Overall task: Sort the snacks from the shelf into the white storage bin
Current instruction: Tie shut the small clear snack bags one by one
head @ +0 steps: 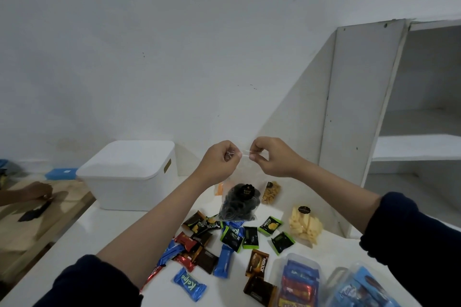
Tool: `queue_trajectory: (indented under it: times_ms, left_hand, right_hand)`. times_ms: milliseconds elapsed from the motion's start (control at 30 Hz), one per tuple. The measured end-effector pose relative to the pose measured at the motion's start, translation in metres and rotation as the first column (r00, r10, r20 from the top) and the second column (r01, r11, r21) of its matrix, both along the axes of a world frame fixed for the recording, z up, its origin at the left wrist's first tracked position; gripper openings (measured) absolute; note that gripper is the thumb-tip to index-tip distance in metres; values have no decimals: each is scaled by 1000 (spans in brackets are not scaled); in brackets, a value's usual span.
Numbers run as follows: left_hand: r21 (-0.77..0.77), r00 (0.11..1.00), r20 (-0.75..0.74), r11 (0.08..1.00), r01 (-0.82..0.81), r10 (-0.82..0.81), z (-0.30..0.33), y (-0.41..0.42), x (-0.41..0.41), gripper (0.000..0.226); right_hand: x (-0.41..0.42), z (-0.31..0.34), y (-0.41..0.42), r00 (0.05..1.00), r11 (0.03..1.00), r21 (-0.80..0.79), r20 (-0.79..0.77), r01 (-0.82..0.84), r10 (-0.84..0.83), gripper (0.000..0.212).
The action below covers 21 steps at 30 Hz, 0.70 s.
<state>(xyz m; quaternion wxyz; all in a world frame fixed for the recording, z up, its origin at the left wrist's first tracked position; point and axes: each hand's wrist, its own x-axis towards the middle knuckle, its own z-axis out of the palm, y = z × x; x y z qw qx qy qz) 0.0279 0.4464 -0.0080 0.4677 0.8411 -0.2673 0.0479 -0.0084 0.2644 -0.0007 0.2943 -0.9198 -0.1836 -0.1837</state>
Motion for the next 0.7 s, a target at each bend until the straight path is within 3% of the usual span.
queue_trajectory:
  times_ms: [167, 300, 533, 700]
  left_hand:
    - [-7, 997, -57, 999, 44, -44, 1, -1, 1, 14]
    - [9, 994, -47, 995, 102, -102, -2, -3, 5, 4]
    - [-16, 997, 18, 997, 75, -75, -4, 2, 12, 17]
    - [-23, 997, 35, 997, 73, -72, -4, 2, 14, 14]
  right_hand:
    - [1, 1, -1, 999, 998, -54, 29, -14, 15, 5]
    - [3, 0, 0, 1000, 996, -89, 18, -23, 25, 5]
    - [6, -2, -3, 999, 999, 44, -40, -21, 23, 7]
    - [8, -1, 1, 999, 999, 33, -36, -14, 16, 5]
